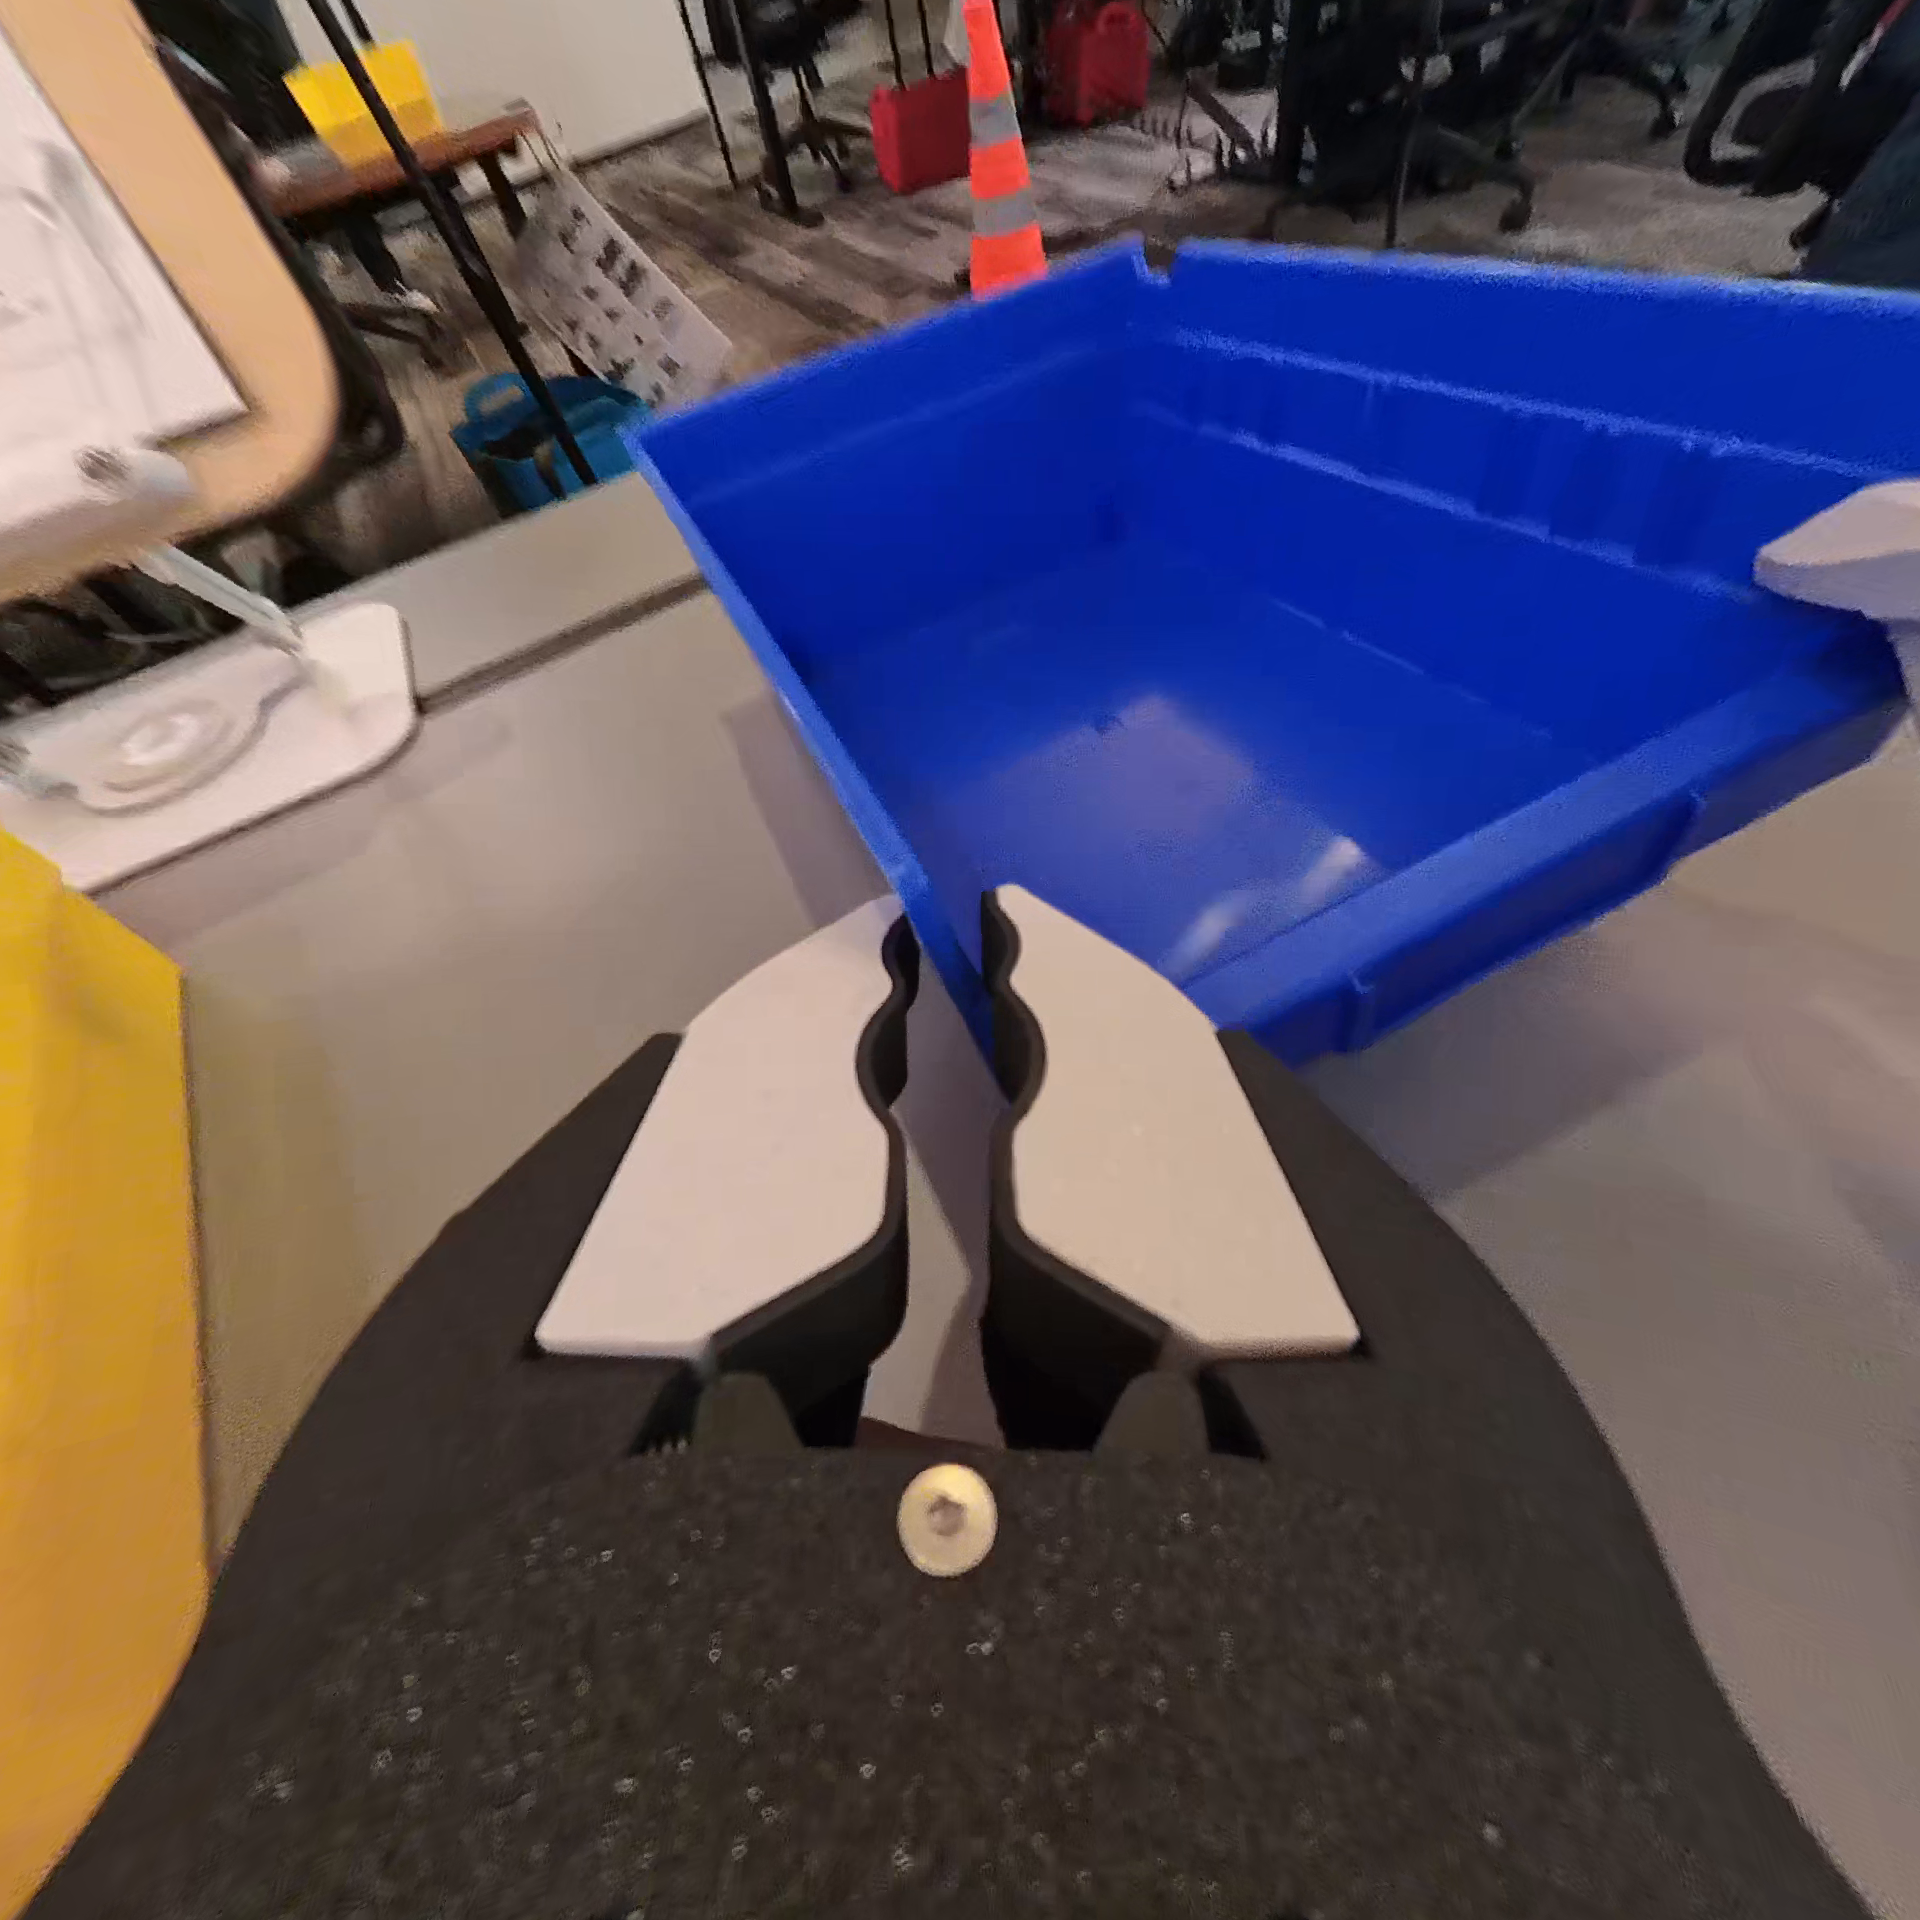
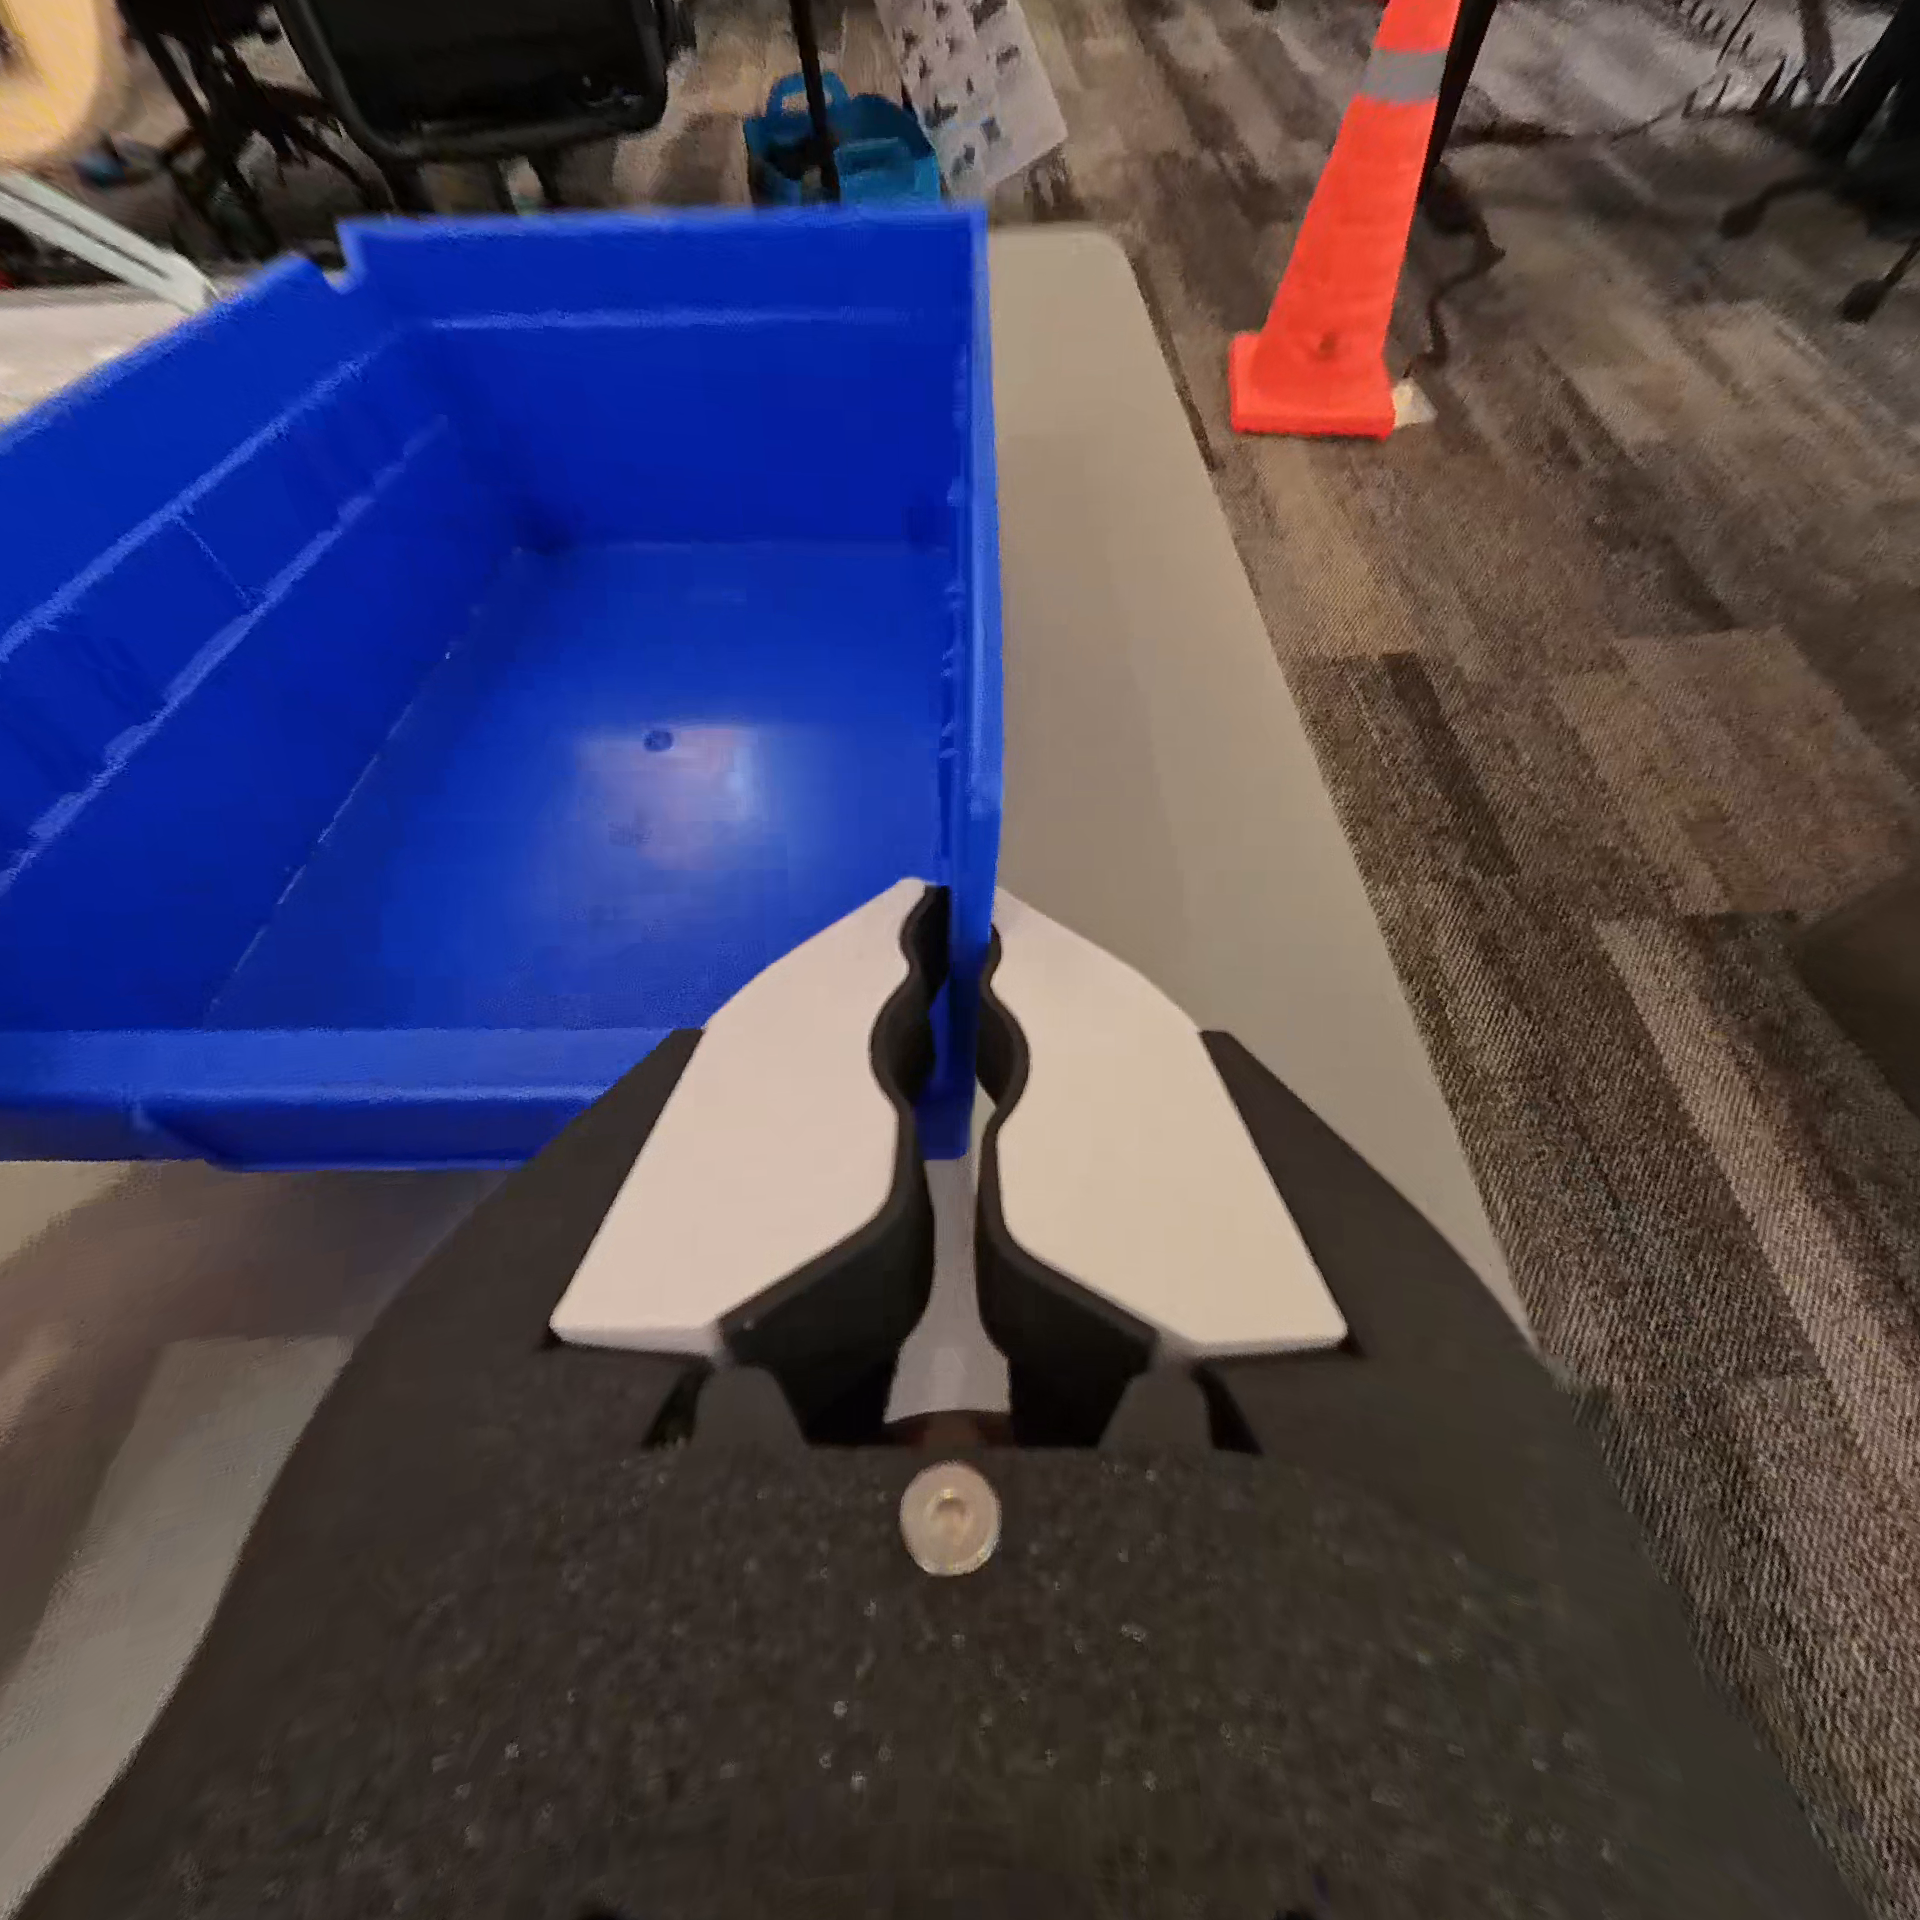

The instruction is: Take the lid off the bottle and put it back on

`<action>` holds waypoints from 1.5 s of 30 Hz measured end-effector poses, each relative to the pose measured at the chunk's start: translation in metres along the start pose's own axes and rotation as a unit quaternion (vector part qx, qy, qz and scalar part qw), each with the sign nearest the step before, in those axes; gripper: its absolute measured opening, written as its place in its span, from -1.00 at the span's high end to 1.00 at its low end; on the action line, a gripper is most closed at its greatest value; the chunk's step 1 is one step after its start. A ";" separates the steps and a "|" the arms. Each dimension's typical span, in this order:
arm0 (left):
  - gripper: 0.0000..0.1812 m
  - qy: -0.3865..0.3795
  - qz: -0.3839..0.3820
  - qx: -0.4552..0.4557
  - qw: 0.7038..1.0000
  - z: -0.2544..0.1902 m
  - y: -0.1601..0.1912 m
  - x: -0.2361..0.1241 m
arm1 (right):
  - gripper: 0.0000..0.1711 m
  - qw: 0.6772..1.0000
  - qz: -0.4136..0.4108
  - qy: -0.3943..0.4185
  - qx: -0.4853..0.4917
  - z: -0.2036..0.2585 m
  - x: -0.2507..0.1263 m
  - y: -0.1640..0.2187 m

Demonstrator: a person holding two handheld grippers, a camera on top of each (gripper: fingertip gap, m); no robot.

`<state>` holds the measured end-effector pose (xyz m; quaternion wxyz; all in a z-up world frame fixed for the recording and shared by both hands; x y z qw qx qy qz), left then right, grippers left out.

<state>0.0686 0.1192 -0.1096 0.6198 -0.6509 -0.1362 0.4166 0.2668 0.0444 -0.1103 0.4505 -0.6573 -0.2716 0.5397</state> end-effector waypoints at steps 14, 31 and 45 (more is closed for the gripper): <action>0.28 0.069 0.038 -0.027 0.997 0.154 0.012 -0.152 | 0.47 0.987 -0.031 0.079 -0.136 0.030 -0.050 -0.044; 0.93 -0.125 0.117 -0.100 0.980 0.347 0.119 -0.157 | 0.93 0.983 0.002 -0.153 -0.100 0.390 0.002 0.009; 0.96 -0.192 0.092 -0.131 0.968 0.508 0.160 -0.252 | 0.91 0.963 -0.040 -0.217 -0.157 0.580 -0.012 0.003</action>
Point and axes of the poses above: each gripper's, where its closed fingertips meet, x out along the fingers, y out of its underside, z = x × y across the jaws, the point moved 6 cm from there along -x, back along the fingers, and after that the axes turned 3 degrees about -x, right-handed, at the moved point
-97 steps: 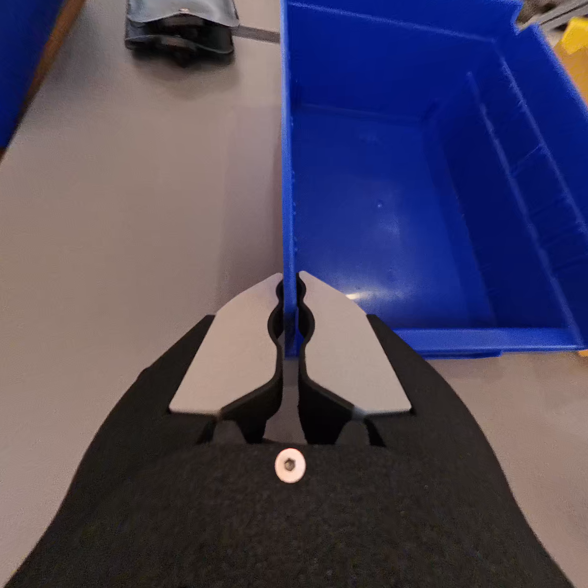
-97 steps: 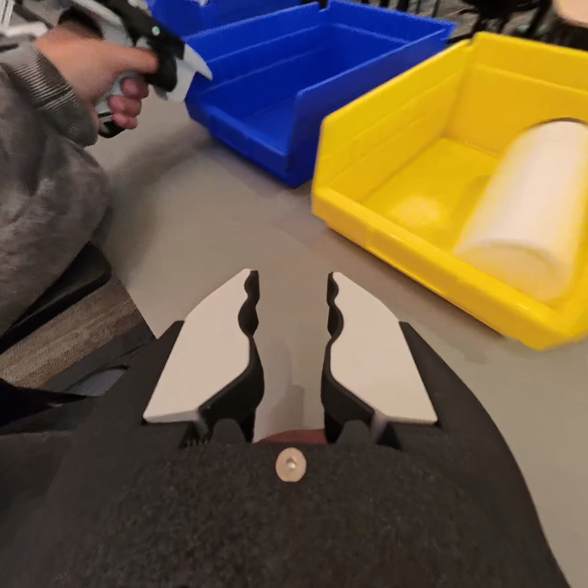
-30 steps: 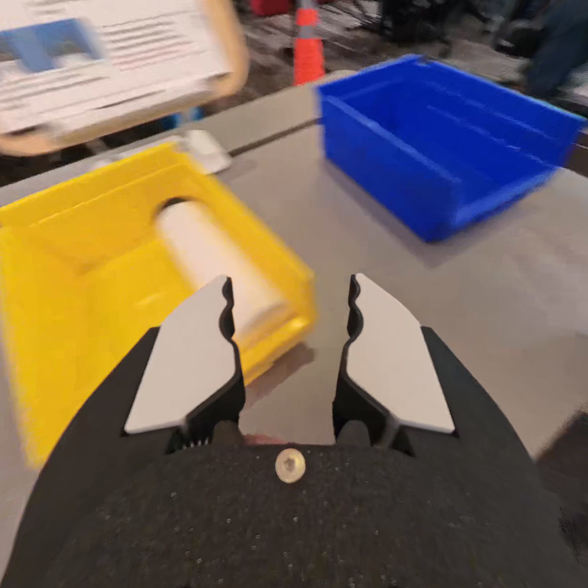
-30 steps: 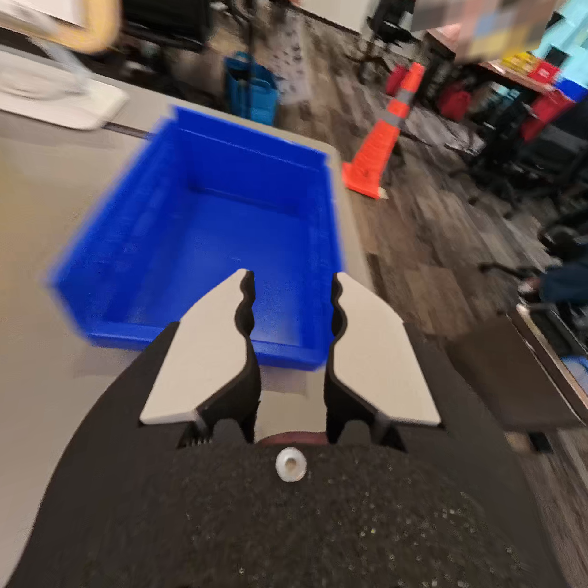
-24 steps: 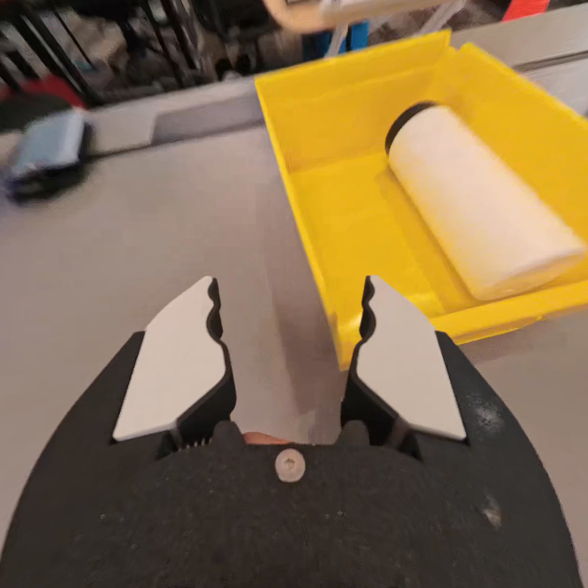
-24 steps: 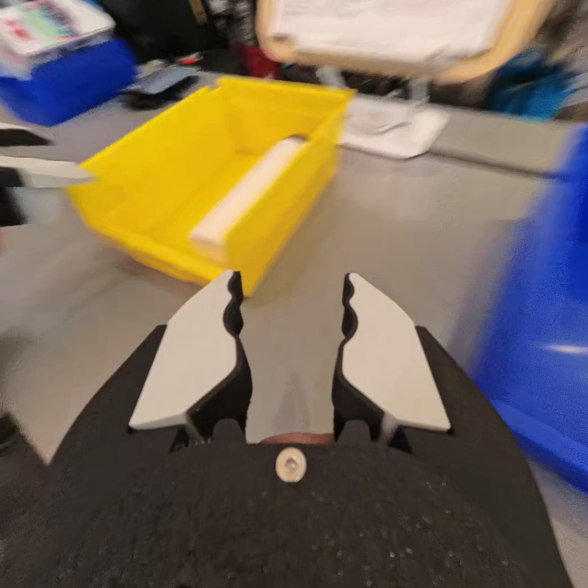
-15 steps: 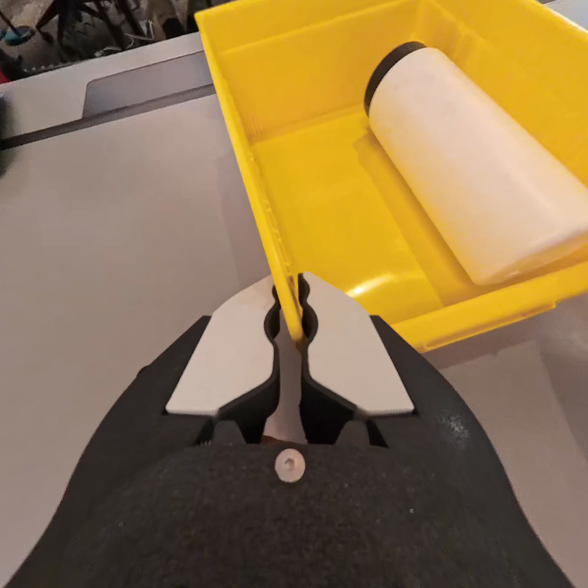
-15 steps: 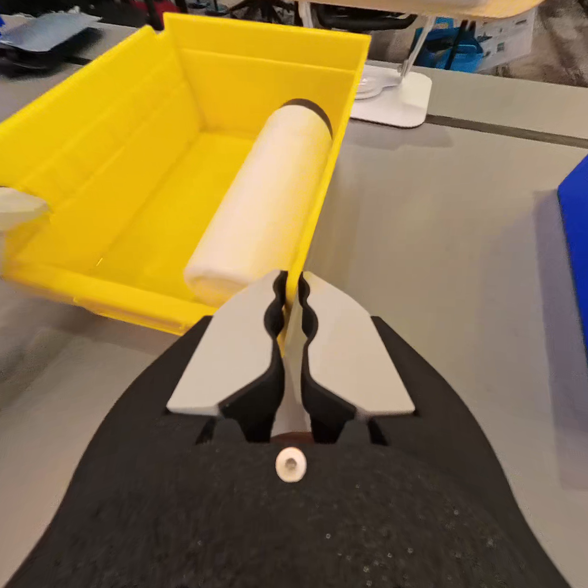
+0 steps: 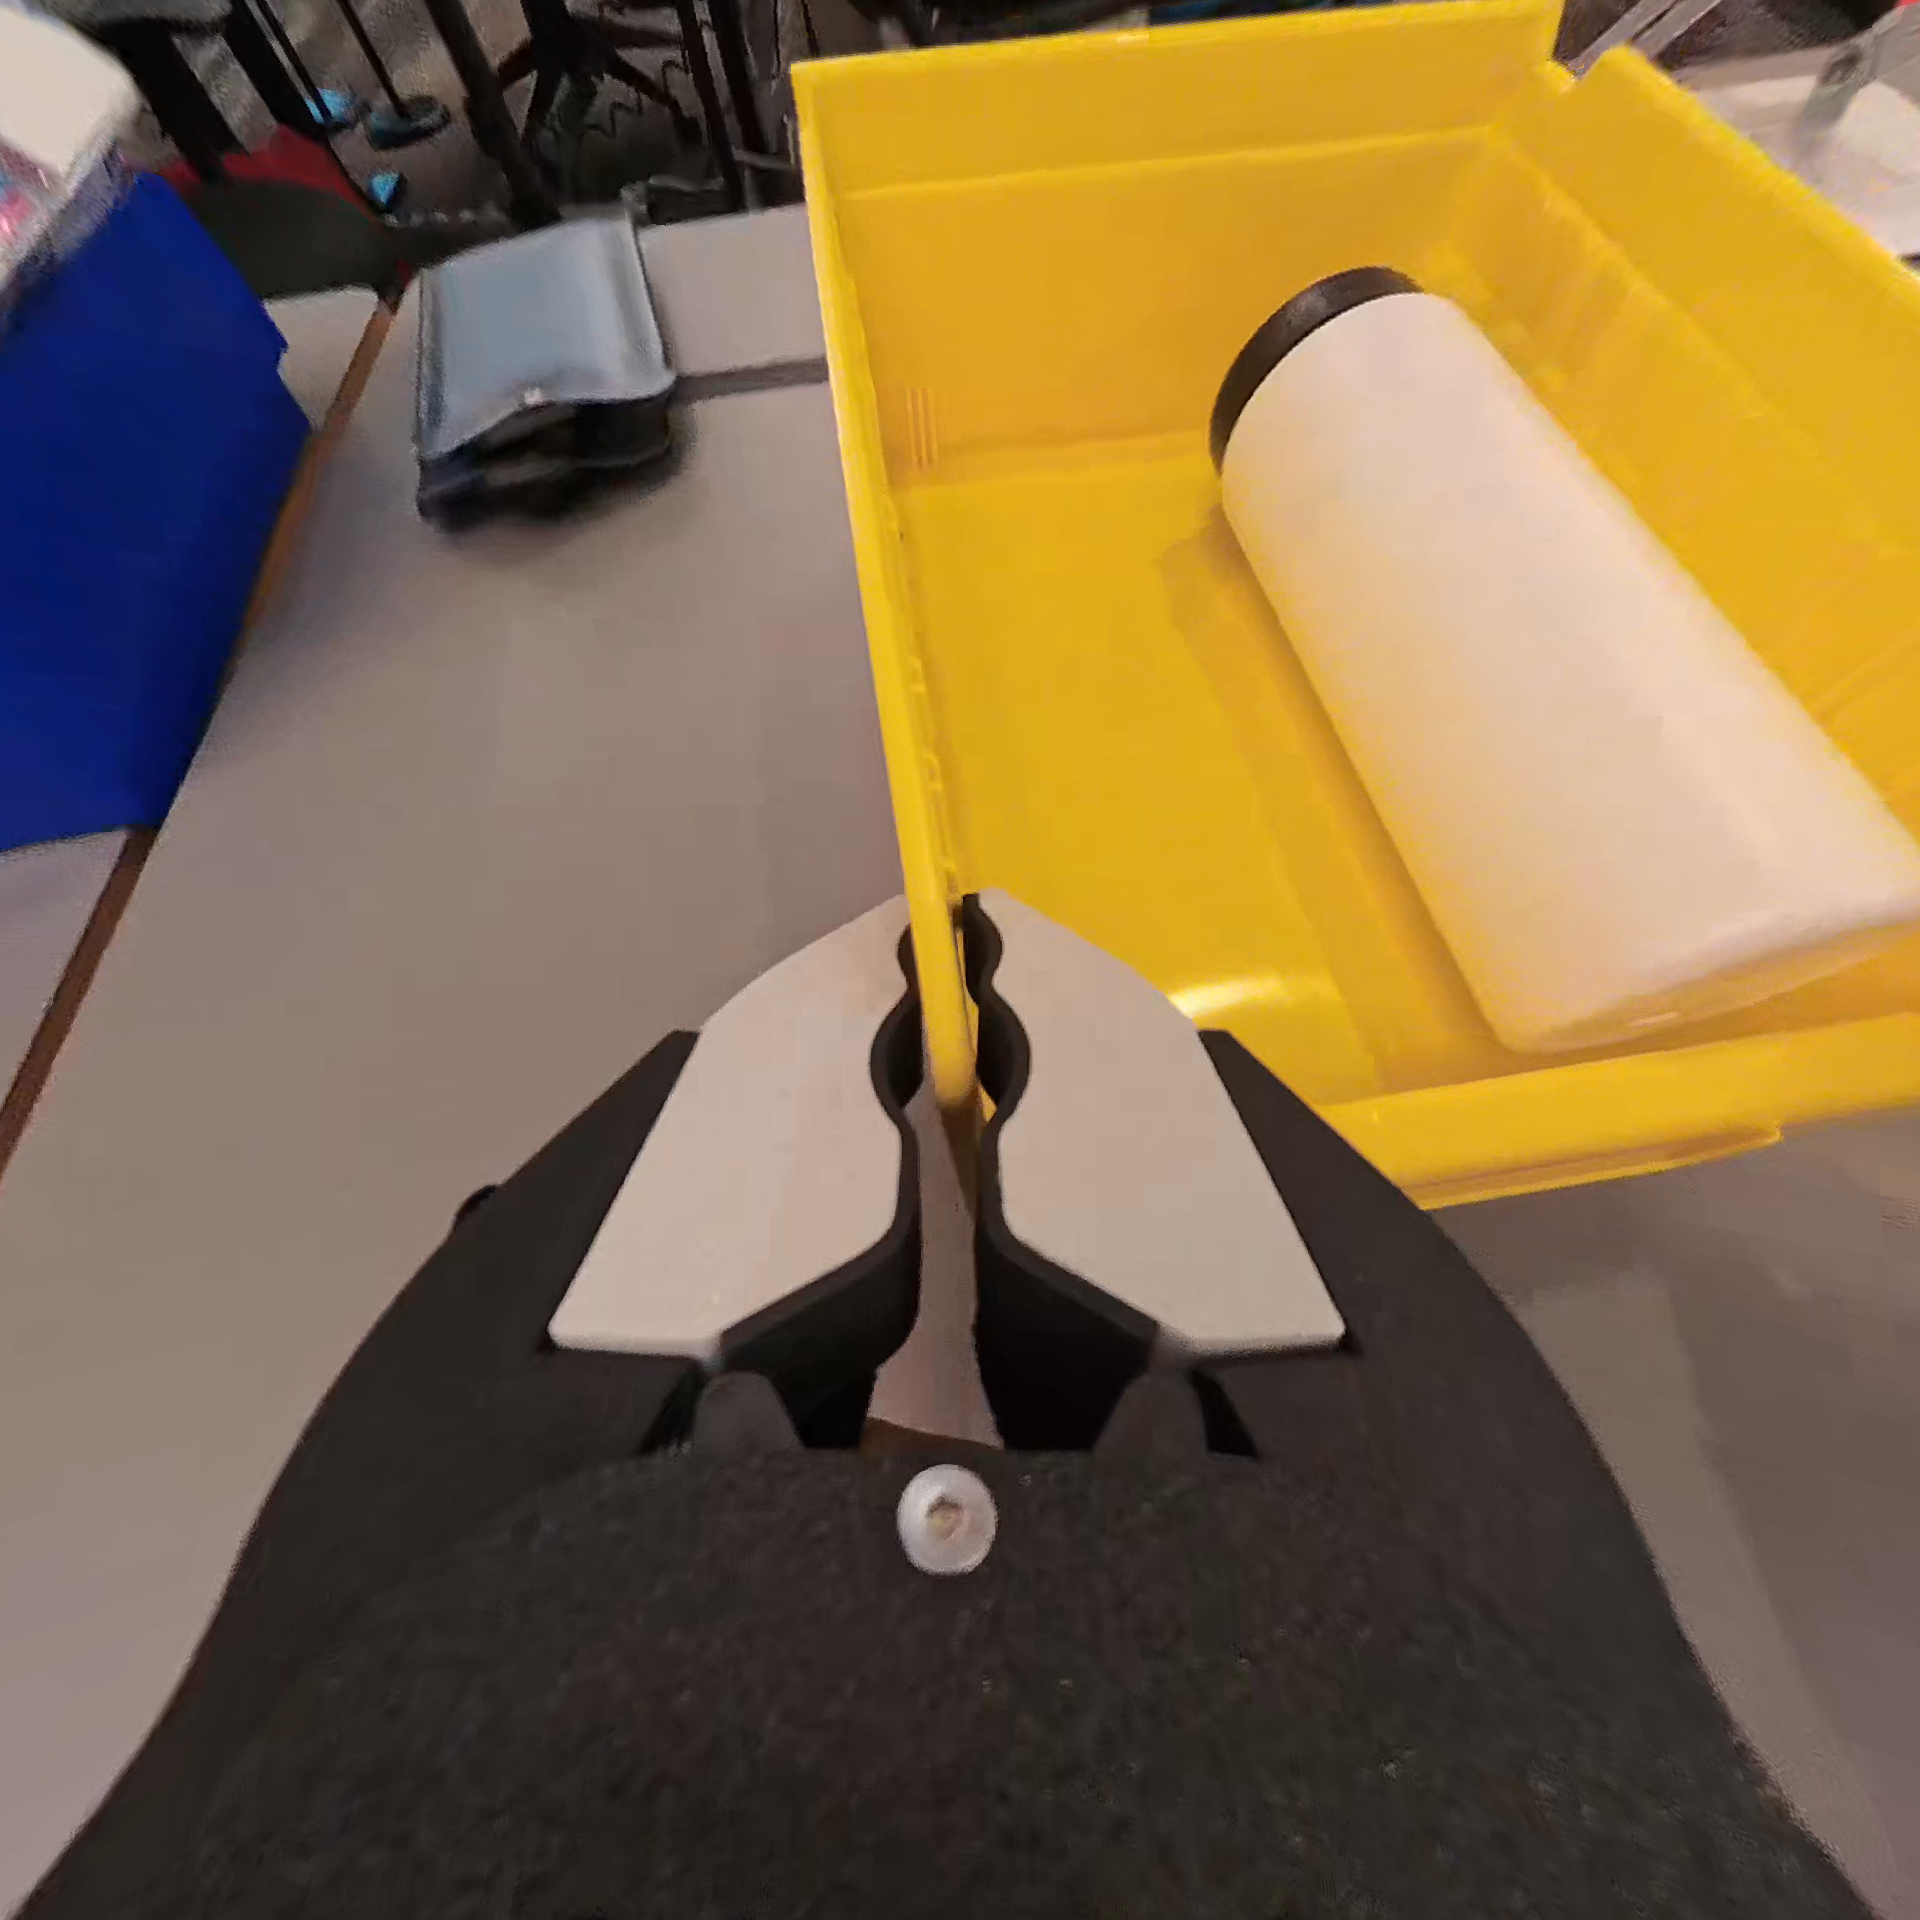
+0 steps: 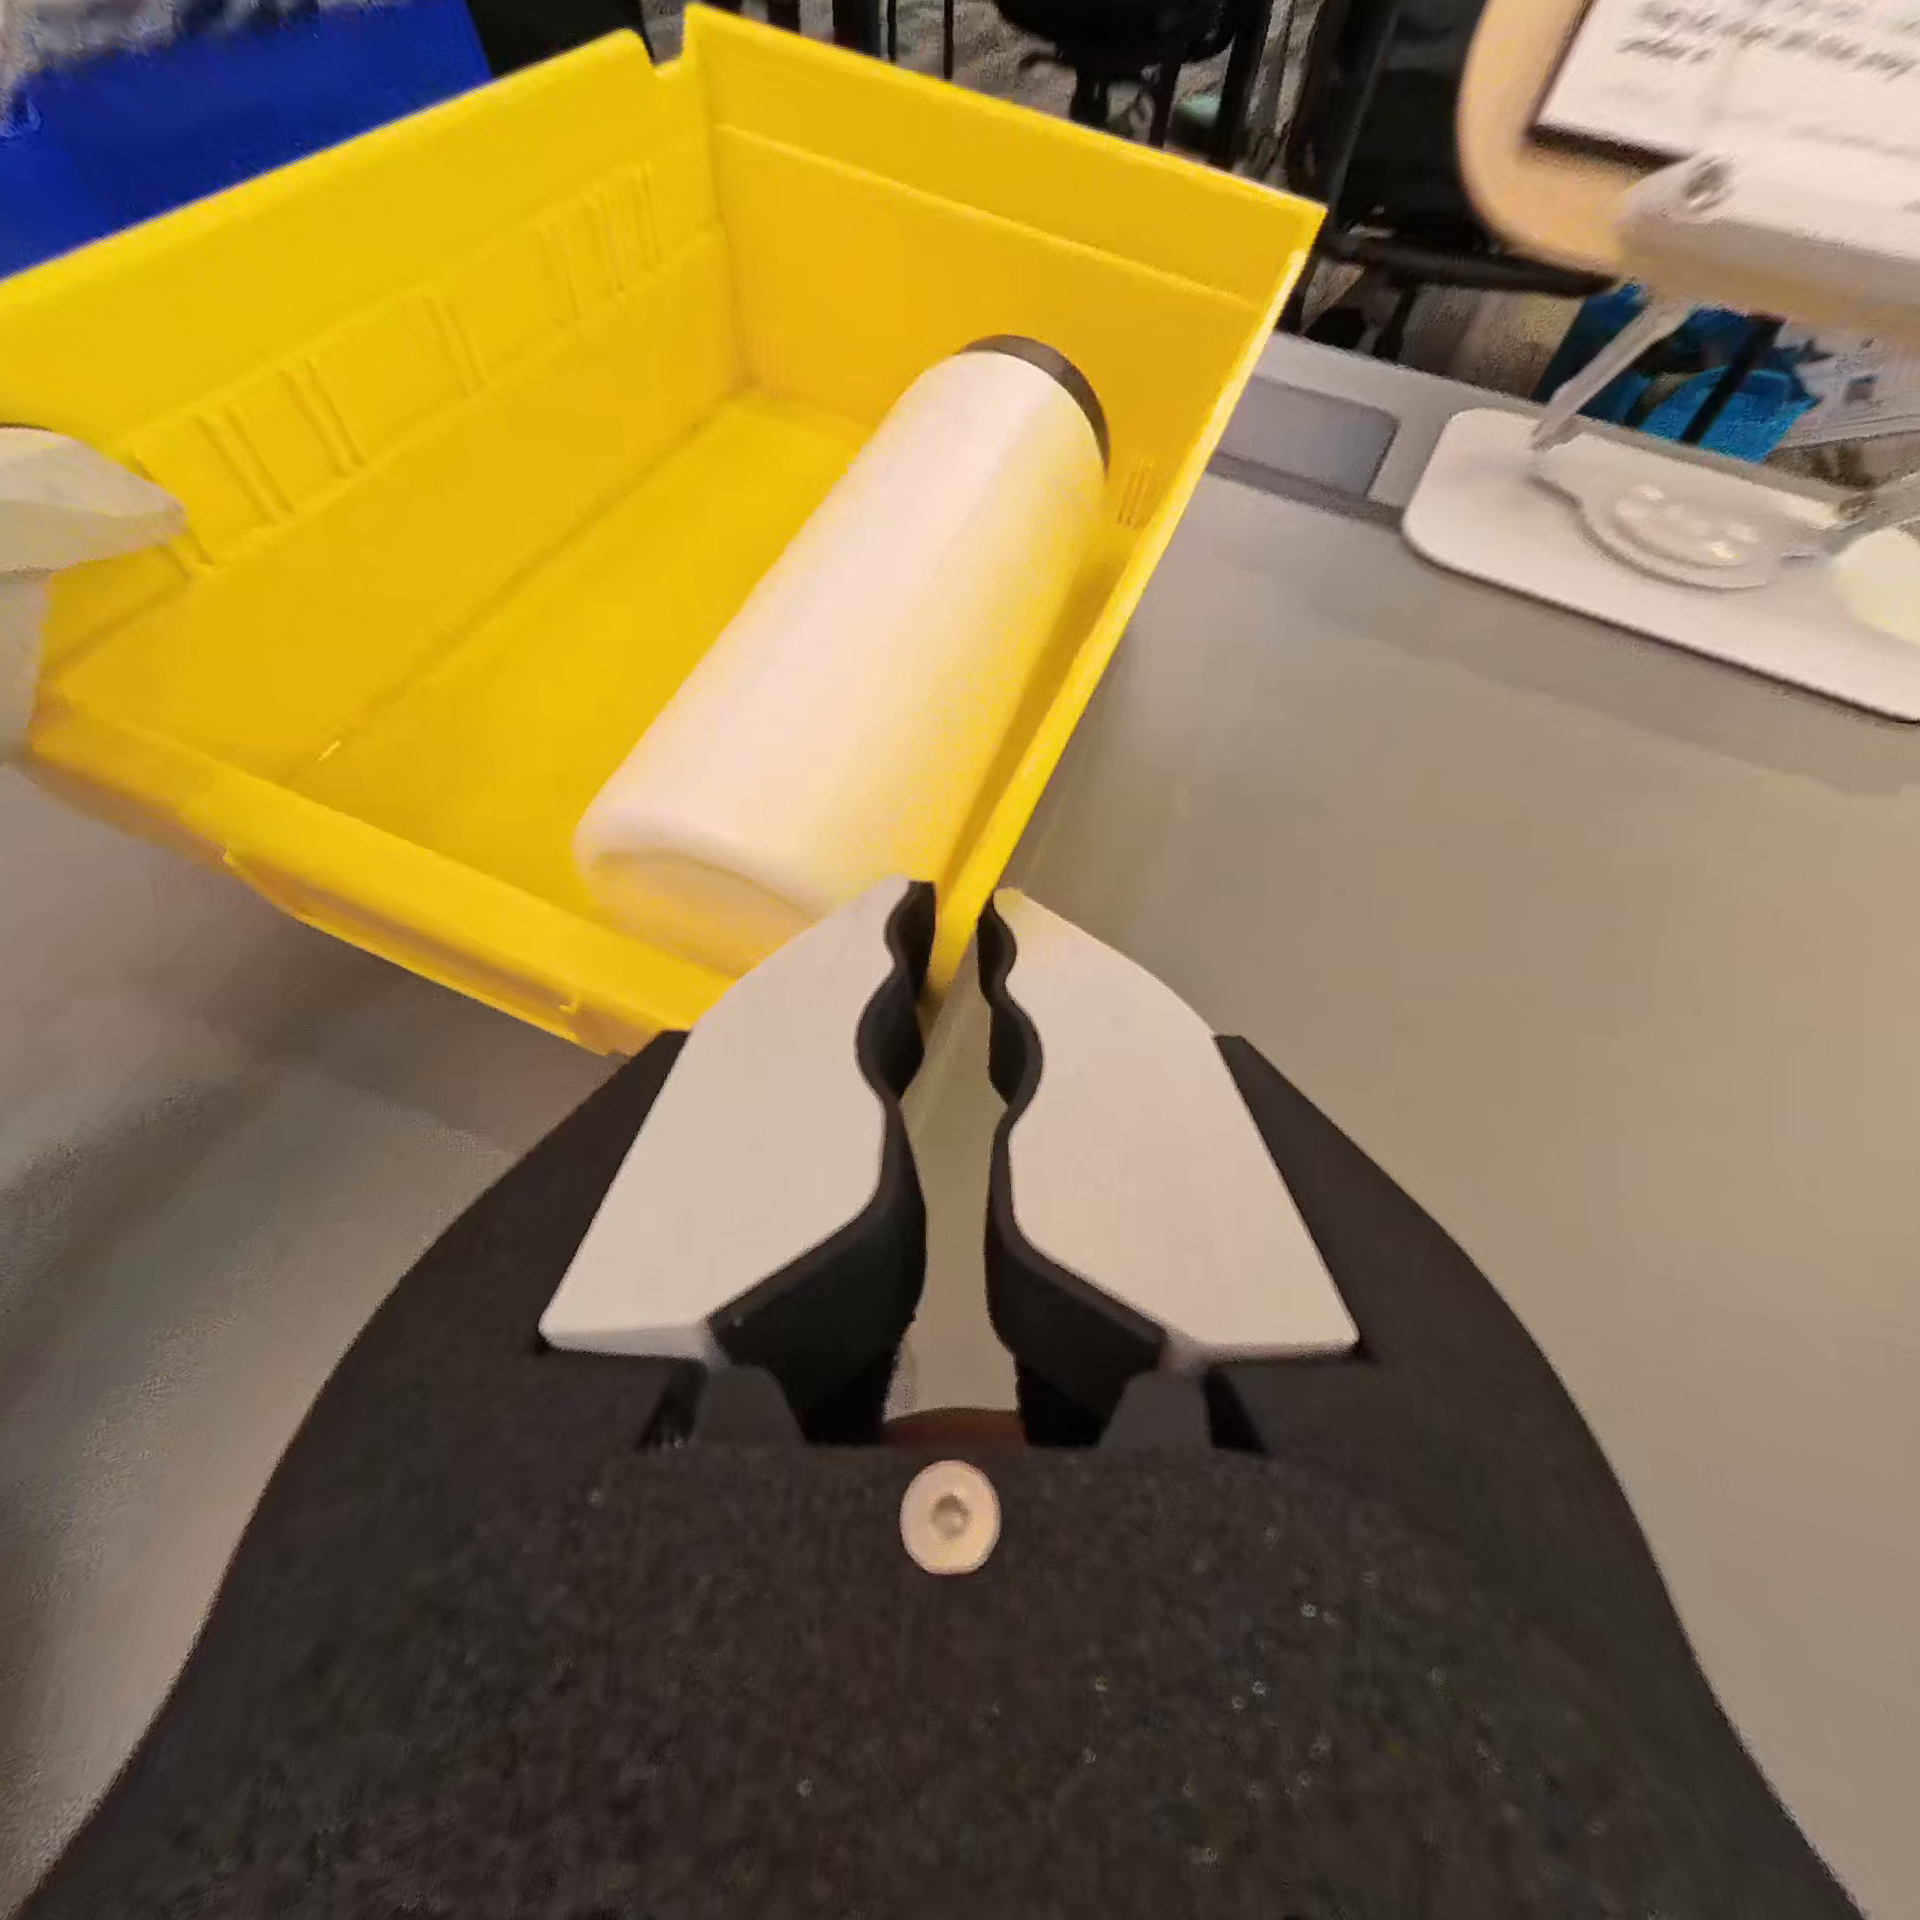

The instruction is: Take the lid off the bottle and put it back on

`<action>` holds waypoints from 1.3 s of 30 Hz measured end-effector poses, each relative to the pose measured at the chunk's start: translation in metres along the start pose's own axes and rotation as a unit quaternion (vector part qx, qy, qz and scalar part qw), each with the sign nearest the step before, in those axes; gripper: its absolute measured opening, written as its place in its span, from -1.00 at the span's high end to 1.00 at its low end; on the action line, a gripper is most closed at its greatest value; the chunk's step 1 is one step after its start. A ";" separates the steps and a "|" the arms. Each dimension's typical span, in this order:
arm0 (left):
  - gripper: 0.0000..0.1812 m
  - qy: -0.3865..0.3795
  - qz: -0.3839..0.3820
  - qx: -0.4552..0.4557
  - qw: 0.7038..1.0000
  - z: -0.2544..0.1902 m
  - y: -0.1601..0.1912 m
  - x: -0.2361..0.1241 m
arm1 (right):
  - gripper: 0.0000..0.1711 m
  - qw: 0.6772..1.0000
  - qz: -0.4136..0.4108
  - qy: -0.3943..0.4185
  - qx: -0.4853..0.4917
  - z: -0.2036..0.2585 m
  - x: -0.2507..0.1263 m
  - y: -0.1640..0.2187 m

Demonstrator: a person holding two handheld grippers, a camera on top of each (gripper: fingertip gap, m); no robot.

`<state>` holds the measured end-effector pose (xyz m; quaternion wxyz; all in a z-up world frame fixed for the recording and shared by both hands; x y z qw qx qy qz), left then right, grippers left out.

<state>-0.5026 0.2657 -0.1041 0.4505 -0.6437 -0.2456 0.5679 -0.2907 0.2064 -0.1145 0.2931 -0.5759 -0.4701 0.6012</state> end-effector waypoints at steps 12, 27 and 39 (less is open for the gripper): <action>0.49 -0.020 -0.049 -0.061 0.997 0.013 -0.014 -0.015 | 0.68 0.988 -0.029 -0.152 -0.004 -0.019 -0.029 0.000; 0.34 0.189 -0.131 -0.037 0.973 -0.153 0.005 -0.066 | 0.41 0.989 -0.112 0.094 0.032 -0.334 -0.222 0.109; 0.34 0.155 -0.097 -0.010 0.983 -0.152 0.014 -0.046 | 0.28 0.967 -0.111 0.153 0.168 -0.409 -0.232 0.136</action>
Point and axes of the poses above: each gripper's, where its closed fingertips meet, x out along the fingers, y out of its underside, z = x × y across the jaws, the point moved 6 cm from there along -x, back along the fingers, and after that the axes turned 3 degrees about -x, right-handed, at the moved point
